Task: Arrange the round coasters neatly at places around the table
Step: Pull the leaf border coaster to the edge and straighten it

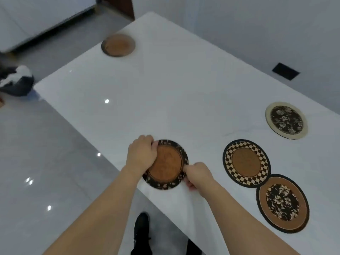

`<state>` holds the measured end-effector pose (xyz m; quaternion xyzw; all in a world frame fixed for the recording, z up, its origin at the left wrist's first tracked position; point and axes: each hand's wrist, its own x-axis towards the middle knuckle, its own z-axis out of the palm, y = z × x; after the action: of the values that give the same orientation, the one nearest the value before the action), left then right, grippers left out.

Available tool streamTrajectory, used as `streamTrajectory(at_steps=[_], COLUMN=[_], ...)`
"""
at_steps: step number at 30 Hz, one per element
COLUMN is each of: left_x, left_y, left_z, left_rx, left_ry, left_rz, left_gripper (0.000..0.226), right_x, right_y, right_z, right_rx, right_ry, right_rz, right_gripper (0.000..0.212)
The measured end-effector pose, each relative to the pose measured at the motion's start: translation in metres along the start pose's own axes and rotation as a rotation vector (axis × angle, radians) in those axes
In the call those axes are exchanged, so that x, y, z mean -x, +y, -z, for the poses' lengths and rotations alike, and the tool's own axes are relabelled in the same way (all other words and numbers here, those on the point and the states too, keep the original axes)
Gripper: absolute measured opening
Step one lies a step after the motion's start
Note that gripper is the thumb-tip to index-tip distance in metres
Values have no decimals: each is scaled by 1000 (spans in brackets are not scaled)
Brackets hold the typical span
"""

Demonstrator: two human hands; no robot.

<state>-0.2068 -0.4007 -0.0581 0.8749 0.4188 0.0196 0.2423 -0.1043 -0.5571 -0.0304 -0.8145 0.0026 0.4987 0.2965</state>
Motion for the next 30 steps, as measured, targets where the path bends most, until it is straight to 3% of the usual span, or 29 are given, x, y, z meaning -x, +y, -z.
streamTrajectory(at_steps=[3,8,11,15,19,23,25,30], left_x=[20,19,2,-18,-36,-53,-57,-56], left_y=[-6,-26,-59,-101,-122,-149,-152,-153], left_z=[-4,4,22,41,44,45,39,31], left_rx=[119,238,238,284,104,-21,-75,-45], left_ry=[123,195,377,421,506,558,571,600], left_rz=[21,74,182,257,202,187,162,203], left_gripper=[27,24,23,26,30,32,32,36], right_x=[0,-5,-20,-42,-65,-84,-89,-86], right_y=[-4,-43,-65,-83,-103,-105,-102,-103], right_z=[-6,-36,-62,-93,-112,-126,-130,-129], right_rx=[196,35,91,177,369,545,559,474], right_ry=[76,64,51,11,48,235,304,284], right_rz=[231,350,469,673,916,1164,1208,1200], right_gripper=[21,17,23,33,38,39,40,40])
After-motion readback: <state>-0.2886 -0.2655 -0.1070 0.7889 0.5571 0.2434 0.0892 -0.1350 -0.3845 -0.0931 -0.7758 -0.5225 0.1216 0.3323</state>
